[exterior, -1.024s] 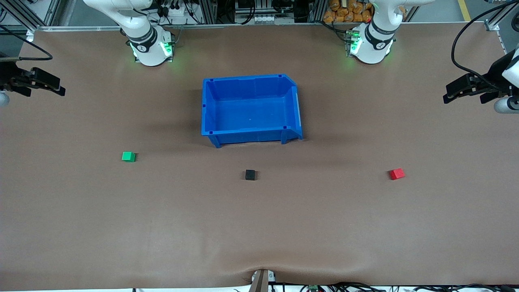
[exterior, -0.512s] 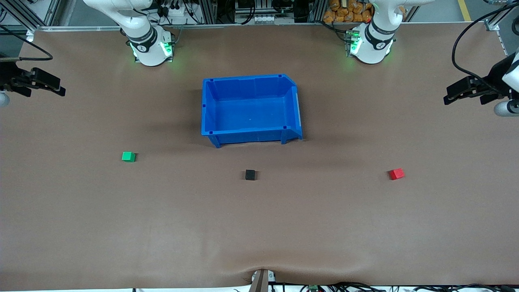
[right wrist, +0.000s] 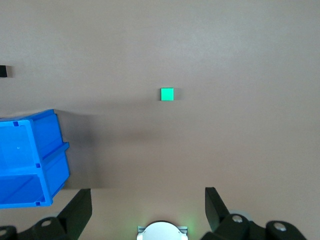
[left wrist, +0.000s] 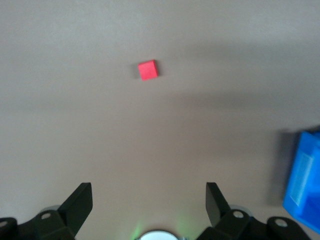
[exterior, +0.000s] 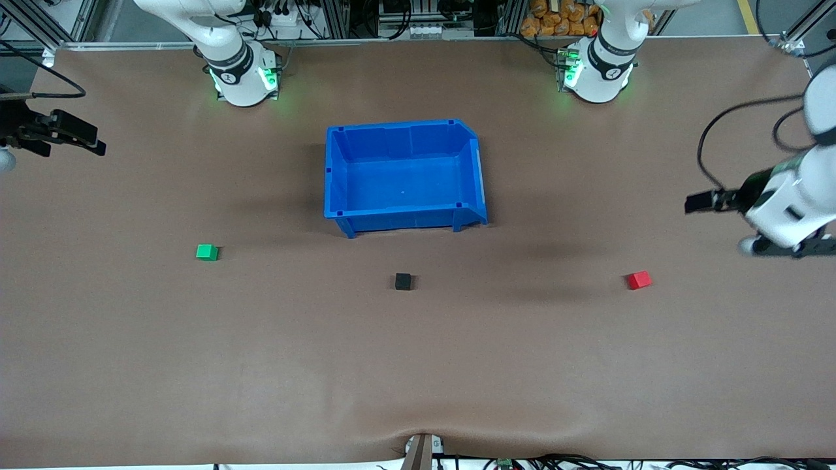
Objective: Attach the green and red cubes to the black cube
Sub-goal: 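Reach the right gripper to the green cube while the left gripper reaches the red cube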
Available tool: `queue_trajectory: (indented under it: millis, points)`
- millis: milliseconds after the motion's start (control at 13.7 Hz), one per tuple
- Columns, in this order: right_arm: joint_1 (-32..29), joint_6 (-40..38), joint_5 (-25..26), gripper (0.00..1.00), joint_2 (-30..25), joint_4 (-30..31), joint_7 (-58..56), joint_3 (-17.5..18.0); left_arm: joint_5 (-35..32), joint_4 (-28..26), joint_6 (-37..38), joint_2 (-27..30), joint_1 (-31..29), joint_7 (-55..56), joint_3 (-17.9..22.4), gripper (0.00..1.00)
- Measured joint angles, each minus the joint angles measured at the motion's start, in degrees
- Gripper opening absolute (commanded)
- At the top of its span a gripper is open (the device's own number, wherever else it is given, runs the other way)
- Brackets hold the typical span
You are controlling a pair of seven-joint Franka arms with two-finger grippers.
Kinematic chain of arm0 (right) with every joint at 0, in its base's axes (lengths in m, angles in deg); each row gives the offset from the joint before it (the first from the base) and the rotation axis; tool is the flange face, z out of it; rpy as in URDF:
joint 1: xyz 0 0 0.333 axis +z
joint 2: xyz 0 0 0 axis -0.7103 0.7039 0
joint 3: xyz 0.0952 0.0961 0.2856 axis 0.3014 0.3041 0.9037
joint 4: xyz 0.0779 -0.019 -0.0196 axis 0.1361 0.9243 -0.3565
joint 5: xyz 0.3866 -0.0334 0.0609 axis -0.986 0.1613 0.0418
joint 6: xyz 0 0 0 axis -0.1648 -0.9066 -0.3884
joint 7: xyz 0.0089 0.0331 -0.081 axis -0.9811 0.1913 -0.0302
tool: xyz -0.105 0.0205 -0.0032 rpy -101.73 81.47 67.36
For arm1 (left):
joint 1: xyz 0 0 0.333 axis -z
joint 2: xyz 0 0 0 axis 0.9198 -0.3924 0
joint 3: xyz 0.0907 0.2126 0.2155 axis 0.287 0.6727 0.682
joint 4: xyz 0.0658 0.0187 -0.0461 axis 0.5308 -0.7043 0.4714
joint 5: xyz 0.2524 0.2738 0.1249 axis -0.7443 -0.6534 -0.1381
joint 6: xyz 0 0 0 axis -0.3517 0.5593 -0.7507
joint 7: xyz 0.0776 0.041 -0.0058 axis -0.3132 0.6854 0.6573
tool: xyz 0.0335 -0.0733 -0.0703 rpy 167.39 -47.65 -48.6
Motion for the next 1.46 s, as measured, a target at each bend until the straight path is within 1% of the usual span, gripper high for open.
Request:
queue_trajectory:
  millis: [220,366,585,732,878,1024,1244,1463]
  points:
    - [0.8,5.2,0.0,1.00,0.3,4.2,0.0,0.1,-0.9,-0.1,-6.6,-7.5,-0.8,0.1,0.0,1.00]
    - [0.9,9.7,0.0,1.00,1.1,7.5,0.0,0.1,-0.9,-0.1,-8.8,-10.8,-1.3,0.1,0.0,1.00]
    - [0.9,17.5,0.1,1.00,3.7,12.3,0.0,-0.1,-0.9,-1.3,-12.0,-13.2,-1.3,0.1,-0.1,1.00]
    - [0.9,23.8,0.1,1.00,5.6,16.2,0.0,-0.2,-1.0,-3.4,-16.4,-14.4,-1.4,0.1,-0.1,1.00]
    - [0.9,28.8,0.1,1.00,7.7,19.5,0.0,-0.2,-1.0,-4.2,-19.6,-16.4,-2.3,0.1,0.0,1.00]
    - [0.9,32.4,0.1,1.00,10.8,20.9,0.0,-0.2,-1.0,-4.3,-22.7,-18.7,-3.2,0.1,0.0,1.00]
    - [0.9,36.7,0.1,1.00,15.7,21.0,0.0,-0.2,-1.0,-4.4,-27.6,-22.3,-4.3,0.1,0.0,1.00]
    - [0.9,41.9,0.1,1.00,20.5,21.2,-0.2,-0.2,-0.9,-4.4,-29.7,-24.7,-4.7,0.1,0.0,1.00]
